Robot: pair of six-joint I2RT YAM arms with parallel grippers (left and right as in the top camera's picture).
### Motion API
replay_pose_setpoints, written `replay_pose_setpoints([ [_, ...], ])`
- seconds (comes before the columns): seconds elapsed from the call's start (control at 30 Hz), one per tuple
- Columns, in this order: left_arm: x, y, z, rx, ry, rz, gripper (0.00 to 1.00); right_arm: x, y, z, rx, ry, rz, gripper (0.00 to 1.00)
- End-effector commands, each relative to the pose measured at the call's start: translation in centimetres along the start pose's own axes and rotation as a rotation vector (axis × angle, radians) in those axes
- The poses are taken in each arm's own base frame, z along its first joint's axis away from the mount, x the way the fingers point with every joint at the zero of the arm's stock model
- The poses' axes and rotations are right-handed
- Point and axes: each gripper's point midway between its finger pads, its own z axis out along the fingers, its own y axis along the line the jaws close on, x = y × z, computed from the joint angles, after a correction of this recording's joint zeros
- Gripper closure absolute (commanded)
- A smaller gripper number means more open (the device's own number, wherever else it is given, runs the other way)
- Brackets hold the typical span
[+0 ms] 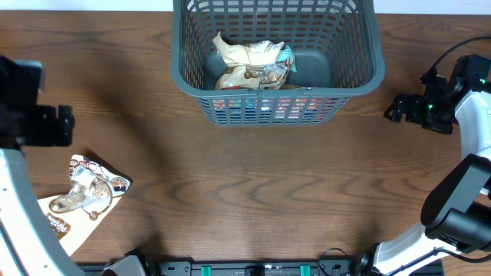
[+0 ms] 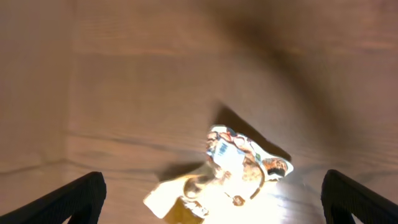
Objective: Pack container
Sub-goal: 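Grasp the last dried-mushroom pouch at front left with left gripper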
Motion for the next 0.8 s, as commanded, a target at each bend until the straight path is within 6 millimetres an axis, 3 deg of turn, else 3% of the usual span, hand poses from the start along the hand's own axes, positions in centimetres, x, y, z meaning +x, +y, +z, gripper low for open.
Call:
replay_pose_setpoints([
  [0.0, 2.7, -1.5, 3.5, 0.063, 0.056, -0.023, 0.02, -0.1, 0.3, -0.1, -0.002, -0.004, -0.022, 0.01],
  [0.13, 5.9, -2.7, 7.8, 0.099, 0.128, -0.001, 0.01, -0.1, 0.2, -0.1, -0.001, -0.005, -0.023, 0.01],
  [0.23, 8.3, -3.8, 10.0, 0.131, 0.177, 0.044, 0.01, -0.1, 0.2, -0.1, -0.001, -0.006, -0.022, 0.01],
  [0.53, 10.3, -4.2, 11.5, 0.159, 0.227, 0.280, 0.01, 0.0, -0.4, -0.1, 0.036, 0.001, -0.022, 0.01],
  [0.77, 12.3, -2.9, 13.2, 0.191, 0.304, 0.213, 0.02, 0.0, -0.4, -0.1, 0.036, 0.002, -0.022, 0.01],
])
